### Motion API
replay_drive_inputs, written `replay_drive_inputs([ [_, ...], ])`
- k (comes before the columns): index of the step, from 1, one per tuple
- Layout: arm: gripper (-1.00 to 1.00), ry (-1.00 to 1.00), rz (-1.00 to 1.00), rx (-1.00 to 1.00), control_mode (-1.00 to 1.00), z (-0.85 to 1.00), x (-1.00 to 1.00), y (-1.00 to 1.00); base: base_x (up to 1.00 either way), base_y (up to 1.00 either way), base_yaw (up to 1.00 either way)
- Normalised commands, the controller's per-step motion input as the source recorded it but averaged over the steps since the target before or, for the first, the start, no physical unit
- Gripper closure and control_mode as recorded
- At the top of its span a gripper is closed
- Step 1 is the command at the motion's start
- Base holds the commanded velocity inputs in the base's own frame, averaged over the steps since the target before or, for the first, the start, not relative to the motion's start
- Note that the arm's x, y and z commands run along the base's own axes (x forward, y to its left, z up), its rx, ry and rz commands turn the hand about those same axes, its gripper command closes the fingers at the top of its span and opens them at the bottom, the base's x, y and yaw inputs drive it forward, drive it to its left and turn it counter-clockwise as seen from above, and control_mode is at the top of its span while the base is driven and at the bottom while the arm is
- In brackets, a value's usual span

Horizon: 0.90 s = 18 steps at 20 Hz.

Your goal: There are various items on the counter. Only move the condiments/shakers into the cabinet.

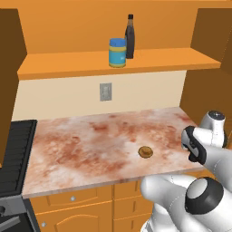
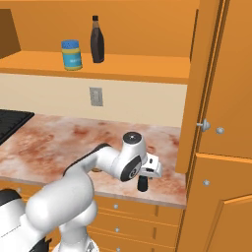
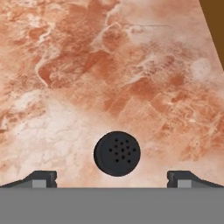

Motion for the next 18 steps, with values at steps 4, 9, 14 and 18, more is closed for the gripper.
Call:
replay_drive_inputs([
  [4,-1.0,0.0,0.0,0.0,-1.0,-0.11,0.1,-0.01,0.0,0.0,0.0],
  [9,-1.0,0.0,0.0,0.0,-1.0,-0.11,0.03,-0.08,0.0,0.0,0.0],
  [14,-1.0,0.0,0.0,0.0,-1.0,-0.09,0.01,-0.1,0.0,0.0,0.0],
  [18,-1.0,0.0,0.0,0.0,-1.0,-0.09,0.03,-0.07,0.0,0.0,0.0],
])
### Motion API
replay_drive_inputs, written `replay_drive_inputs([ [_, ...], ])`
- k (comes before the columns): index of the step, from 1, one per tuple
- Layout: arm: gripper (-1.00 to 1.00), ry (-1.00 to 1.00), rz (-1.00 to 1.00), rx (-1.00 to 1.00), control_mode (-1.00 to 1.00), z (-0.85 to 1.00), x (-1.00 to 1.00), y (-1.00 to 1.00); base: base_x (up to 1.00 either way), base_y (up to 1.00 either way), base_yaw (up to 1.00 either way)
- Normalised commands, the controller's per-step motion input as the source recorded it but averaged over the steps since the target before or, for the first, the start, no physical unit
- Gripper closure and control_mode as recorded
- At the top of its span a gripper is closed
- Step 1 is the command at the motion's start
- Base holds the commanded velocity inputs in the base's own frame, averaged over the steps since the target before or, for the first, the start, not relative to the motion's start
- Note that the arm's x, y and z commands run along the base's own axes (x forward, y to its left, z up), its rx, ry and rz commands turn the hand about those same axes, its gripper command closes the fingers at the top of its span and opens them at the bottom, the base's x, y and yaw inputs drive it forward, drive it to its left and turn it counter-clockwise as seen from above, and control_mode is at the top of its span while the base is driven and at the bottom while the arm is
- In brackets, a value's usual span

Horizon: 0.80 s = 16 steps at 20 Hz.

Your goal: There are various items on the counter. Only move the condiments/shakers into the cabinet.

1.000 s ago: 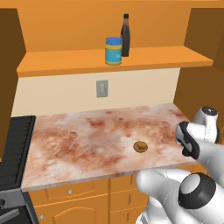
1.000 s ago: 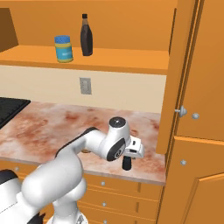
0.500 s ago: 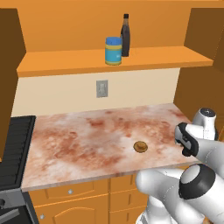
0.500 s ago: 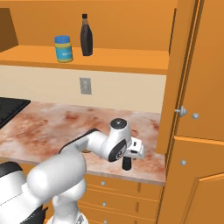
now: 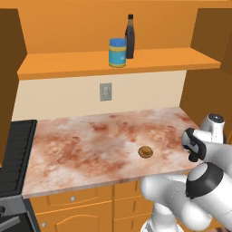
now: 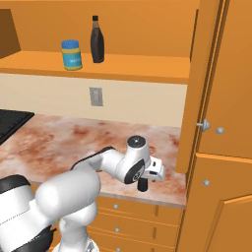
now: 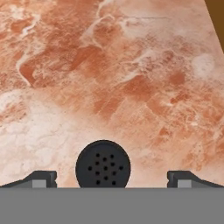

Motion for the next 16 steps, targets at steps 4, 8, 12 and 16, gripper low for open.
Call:
replay_drive_inputs([
  [4,-1.0,0.0,0.0,0.0,-1.0,-0.1,0.07,0.0,0.0,0.0,0.0],
  [8,-1.0,-0.02,0.0,0.0,-1.0,-0.08,0.08,0.0,0.0,0.0,0.0],
  [12,-1.0,-0.02,0.0,0.0,-1.0,-0.05,0.03,0.0,0.0,0.0,0.0],
  [16,1.0,-0.02,0.0,0.0,-1.0,-0.02,0.02,0.0,0.0,0.0,0.0],
])
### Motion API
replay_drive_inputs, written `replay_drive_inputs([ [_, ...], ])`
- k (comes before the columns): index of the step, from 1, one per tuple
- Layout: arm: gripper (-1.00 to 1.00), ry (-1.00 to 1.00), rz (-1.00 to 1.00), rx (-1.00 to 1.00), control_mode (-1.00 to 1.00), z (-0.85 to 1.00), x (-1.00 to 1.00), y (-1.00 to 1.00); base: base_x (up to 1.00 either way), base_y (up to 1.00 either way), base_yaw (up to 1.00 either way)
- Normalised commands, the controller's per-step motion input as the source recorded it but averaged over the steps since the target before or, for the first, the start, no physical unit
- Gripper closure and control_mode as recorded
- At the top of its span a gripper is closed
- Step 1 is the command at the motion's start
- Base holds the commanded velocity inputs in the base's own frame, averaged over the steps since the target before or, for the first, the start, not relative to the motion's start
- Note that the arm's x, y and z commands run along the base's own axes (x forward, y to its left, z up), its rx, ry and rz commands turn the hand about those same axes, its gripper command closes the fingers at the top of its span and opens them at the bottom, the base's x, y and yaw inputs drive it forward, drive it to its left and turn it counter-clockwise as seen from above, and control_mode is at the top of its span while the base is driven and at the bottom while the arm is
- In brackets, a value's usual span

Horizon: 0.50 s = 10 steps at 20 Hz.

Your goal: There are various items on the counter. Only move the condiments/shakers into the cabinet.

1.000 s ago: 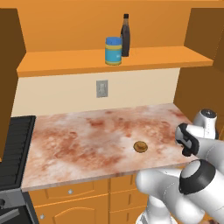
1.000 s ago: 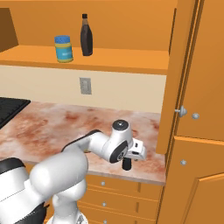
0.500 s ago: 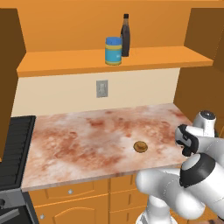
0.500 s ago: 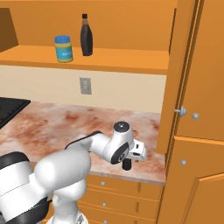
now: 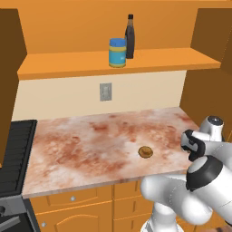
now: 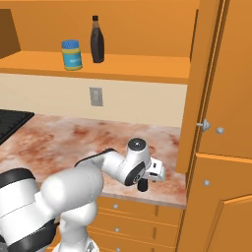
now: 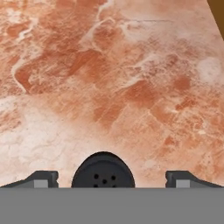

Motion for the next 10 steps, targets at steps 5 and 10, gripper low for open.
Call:
replay_drive_inputs([
  [5,1.0,0.0,0.0,0.0,-1.0,0.0,0.0,0.0,0.0,0.0,0.0],
  [10,1.0,-0.16,0.0,-0.01,-1.0,0.56,-0.08,0.0,0.0,0.0,0.0],
])
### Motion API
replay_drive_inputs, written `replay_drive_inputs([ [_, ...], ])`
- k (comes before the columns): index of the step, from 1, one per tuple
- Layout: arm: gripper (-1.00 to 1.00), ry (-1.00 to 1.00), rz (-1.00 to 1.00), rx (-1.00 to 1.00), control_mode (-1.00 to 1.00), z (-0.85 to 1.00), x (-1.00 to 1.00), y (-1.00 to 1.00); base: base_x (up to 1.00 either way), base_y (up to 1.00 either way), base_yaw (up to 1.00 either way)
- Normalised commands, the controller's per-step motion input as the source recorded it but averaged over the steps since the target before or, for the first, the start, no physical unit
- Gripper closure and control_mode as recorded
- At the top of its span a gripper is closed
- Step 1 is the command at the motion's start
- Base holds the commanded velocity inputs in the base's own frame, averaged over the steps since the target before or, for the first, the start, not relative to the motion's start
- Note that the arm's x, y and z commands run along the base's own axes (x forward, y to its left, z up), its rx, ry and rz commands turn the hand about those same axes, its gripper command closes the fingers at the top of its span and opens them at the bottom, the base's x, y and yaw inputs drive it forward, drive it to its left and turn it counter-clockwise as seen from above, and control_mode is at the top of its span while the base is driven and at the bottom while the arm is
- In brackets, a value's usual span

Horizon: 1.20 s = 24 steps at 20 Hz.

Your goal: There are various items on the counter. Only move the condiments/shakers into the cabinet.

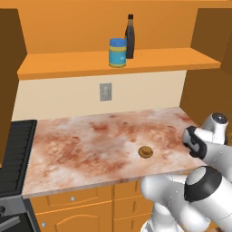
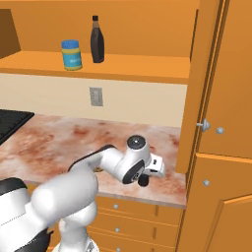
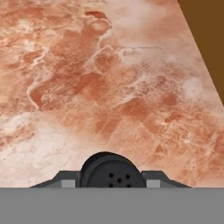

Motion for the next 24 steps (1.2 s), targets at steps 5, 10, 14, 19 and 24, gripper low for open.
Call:
replay_drive_inputs([
  [5,1.0,-0.14,0.0,0.0,-1.0,1.0,-0.1,0.12,0.0,0.0,0.0],
  [10,1.0,-0.08,0.0,-0.02,-1.0,1.0,-0.02,0.29,0.0,0.0,0.0],
  [14,1.0,-0.02,0.0,-0.08,-1.0,1.0,0.0,0.22,0.0,0.0,0.0],
  [19,1.0,-0.01,0.0,-0.09,-1.0,1.0,0.0,0.05,0.0,0.0,0.0],
  [24,1.0,-0.02,0.0,-0.09,-1.0,1.0,0.0,0.01,0.0,0.0,0.0],
])
